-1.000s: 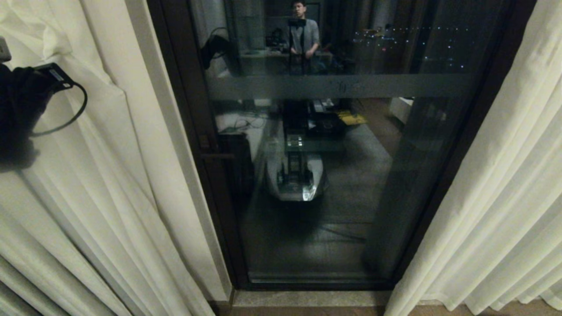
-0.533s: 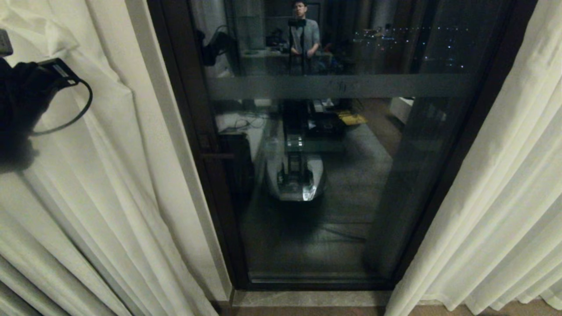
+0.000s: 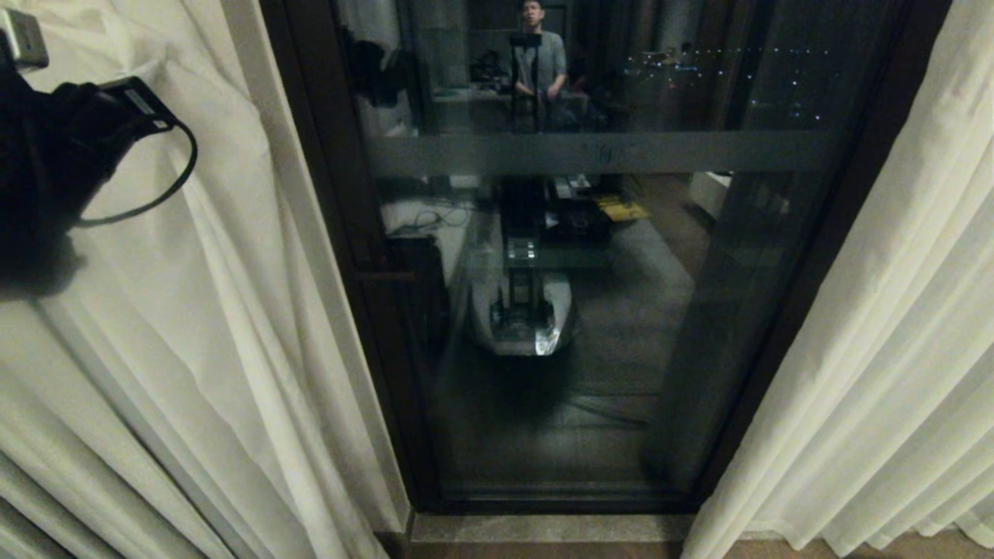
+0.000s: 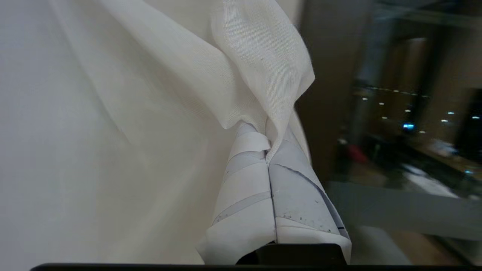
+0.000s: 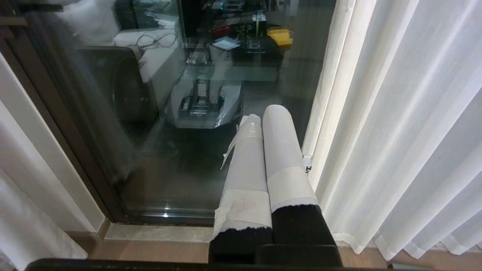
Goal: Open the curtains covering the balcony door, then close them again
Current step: Close the inner curtains on both sides
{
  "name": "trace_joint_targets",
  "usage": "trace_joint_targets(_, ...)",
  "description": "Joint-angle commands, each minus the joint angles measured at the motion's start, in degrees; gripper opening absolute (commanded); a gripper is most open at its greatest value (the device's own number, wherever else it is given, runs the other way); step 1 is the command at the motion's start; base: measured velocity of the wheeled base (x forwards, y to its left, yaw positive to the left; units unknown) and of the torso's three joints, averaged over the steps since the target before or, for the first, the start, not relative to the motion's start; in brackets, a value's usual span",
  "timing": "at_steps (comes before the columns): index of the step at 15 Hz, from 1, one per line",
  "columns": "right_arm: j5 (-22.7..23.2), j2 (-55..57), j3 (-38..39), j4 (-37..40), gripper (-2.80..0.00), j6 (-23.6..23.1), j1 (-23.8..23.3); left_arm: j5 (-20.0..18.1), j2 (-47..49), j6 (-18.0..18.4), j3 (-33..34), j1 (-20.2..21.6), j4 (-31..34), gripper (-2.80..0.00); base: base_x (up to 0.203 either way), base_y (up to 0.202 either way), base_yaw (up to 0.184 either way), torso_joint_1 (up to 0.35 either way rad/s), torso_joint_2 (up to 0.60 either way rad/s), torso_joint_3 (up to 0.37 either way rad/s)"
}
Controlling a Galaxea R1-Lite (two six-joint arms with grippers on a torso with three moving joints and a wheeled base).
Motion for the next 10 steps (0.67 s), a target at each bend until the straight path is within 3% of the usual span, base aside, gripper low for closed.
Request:
trace_joint_targets(1,0.0,0.0,0.0,-0.03,-2.8,-0.03,0.02,0.05,-2.03,-0.12,0.92,-1.85,-0.34,-2.8,0.0,0.0,0.0,0.0,0.0,0.0)
trace_joint_targets(6,0.0,0.0,0.0,-0.03,-2.8,-0.03,0.02,0.1,-5.37,0.4,1.98,-6.11,5.91,-2.8,0.0,0.0,0.0,0.0,0.0,0.0)
trace_joint_targets(10,0.0,0.0,0.0,-0.03,-2.8,-0.03,0.02,-0.37,-4.96,4.18,2.35,-7.79,6.32,-2.8,0.0,0.0,0.0,0.0,0.0,0.0)
